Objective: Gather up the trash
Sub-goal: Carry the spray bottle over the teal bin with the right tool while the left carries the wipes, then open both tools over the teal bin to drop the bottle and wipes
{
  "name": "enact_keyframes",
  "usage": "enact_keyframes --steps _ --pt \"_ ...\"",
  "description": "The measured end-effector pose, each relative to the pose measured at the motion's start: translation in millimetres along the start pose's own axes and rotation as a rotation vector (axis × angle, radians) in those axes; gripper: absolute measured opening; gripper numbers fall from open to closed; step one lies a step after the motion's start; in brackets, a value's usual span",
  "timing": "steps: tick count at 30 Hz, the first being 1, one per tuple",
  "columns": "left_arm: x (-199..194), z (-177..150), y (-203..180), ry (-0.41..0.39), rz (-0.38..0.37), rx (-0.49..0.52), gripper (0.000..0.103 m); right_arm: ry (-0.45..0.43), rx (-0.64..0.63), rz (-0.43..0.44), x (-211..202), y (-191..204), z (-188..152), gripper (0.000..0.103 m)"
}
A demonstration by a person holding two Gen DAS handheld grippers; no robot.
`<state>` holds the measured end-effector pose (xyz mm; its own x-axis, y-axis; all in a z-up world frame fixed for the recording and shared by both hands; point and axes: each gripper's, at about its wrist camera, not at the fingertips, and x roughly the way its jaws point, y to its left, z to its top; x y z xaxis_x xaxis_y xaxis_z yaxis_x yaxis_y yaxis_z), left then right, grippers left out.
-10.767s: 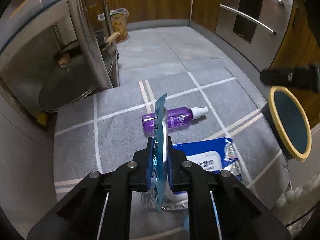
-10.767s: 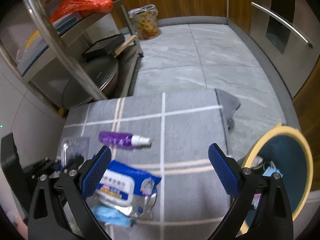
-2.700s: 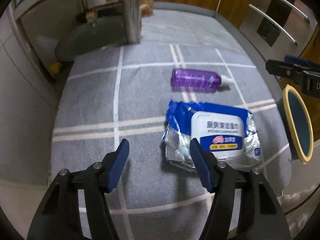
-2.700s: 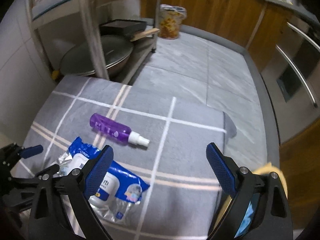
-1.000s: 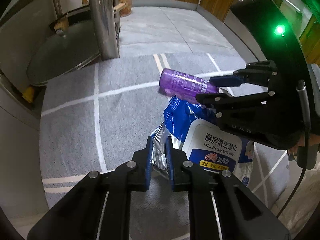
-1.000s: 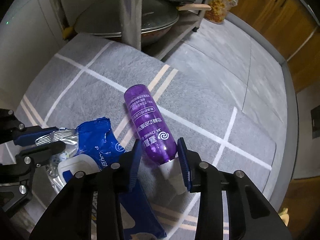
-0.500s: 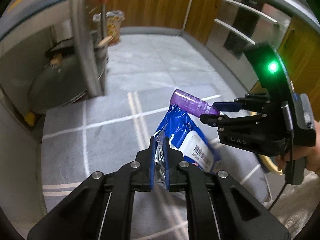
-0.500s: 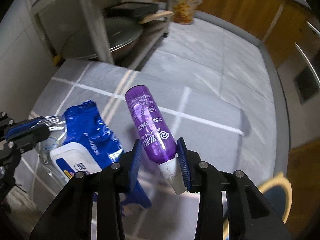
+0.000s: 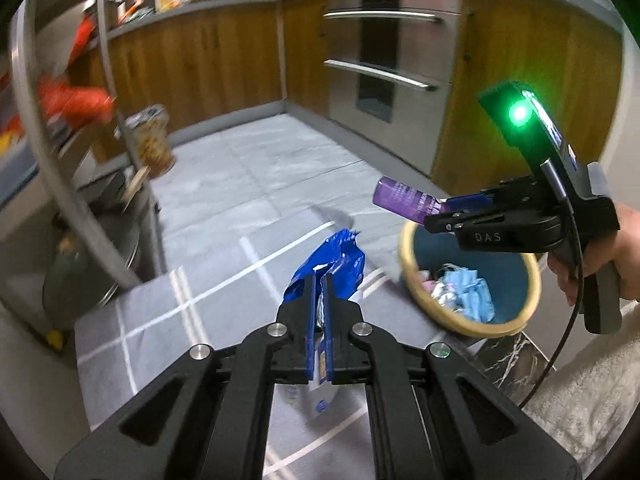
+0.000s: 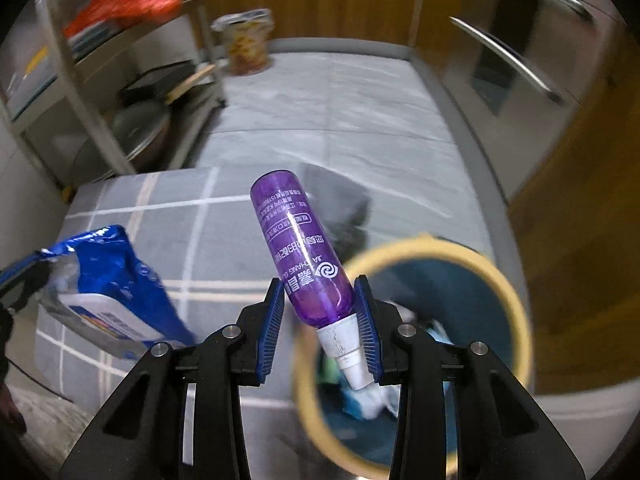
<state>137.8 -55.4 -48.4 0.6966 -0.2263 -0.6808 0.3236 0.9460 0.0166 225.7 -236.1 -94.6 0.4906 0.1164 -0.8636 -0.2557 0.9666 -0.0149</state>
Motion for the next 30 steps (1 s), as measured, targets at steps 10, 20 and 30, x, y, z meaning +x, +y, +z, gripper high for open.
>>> enact_keyframes --steps 10,20,30 --pt "11 43 -94 -0.082 -0.141 0.098 0.003 0.1 0.167 -0.135 -6 -111 -54 0.038" --pt "51 51 -151 -0.068 -0.189 0.154 0.003 0.204 0.193 -0.165 14 -150 -78 0.038" --pt "76 56 -162 -0.047 -0.184 0.131 0.023 0.265 0.087 -0.147 32 -139 -83 0.044"
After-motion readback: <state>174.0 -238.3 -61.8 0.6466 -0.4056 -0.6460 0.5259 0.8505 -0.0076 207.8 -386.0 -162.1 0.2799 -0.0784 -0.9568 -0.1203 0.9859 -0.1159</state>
